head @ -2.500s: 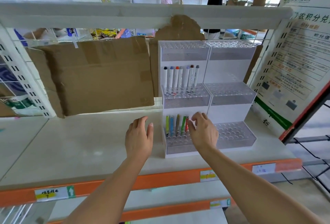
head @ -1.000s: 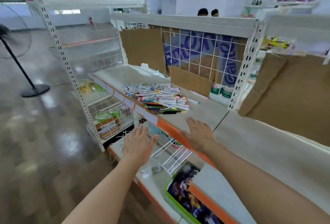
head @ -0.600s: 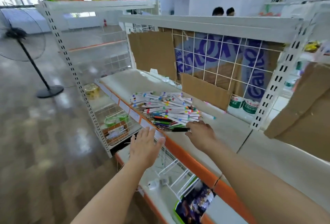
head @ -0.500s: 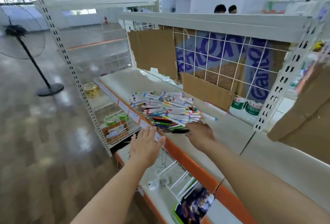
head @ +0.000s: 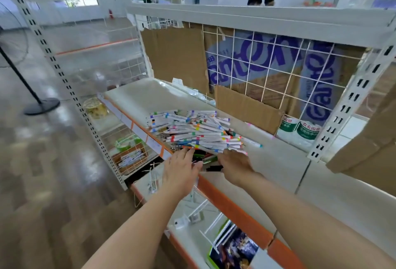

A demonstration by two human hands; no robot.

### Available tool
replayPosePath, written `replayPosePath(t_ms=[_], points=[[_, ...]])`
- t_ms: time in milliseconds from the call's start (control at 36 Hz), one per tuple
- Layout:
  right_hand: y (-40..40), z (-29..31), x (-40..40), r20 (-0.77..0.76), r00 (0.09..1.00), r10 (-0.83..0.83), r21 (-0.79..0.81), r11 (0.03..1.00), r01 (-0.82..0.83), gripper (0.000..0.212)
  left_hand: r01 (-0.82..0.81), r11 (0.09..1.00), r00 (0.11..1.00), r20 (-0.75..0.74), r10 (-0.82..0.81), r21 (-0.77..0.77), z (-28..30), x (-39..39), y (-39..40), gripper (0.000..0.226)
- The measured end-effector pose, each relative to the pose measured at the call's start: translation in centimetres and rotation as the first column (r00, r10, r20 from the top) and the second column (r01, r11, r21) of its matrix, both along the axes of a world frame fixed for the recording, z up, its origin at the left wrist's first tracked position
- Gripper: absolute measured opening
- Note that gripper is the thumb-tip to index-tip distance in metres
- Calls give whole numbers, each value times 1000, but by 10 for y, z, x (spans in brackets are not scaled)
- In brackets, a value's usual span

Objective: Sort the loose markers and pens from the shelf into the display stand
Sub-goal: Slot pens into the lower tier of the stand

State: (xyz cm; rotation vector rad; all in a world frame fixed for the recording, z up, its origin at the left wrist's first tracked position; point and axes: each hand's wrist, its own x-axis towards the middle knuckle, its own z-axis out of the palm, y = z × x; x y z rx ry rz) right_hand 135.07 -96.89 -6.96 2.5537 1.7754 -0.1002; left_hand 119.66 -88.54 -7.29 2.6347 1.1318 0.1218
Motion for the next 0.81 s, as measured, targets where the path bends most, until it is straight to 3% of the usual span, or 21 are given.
replayPosePath(t_ms=[167,417,667,806], points=[[-2,7,-5,-38,999,-13,-40,999,12,20,76,988,989,113,-91,134,1,13,1,41],[-9,8,-4,-43,997,-63,-7,998,63,16,117,979,979,147,-142,169,-1,22,-3,21],[-30,13,10,-104,970,-220,169,957,235,25,370,909,926,-162,-342,191,-10,43,-13,42],[-40,11,10,-134,951,-280,236,922,305,31,377,887,922,-195,-334,268,-13,46,-16,36]])
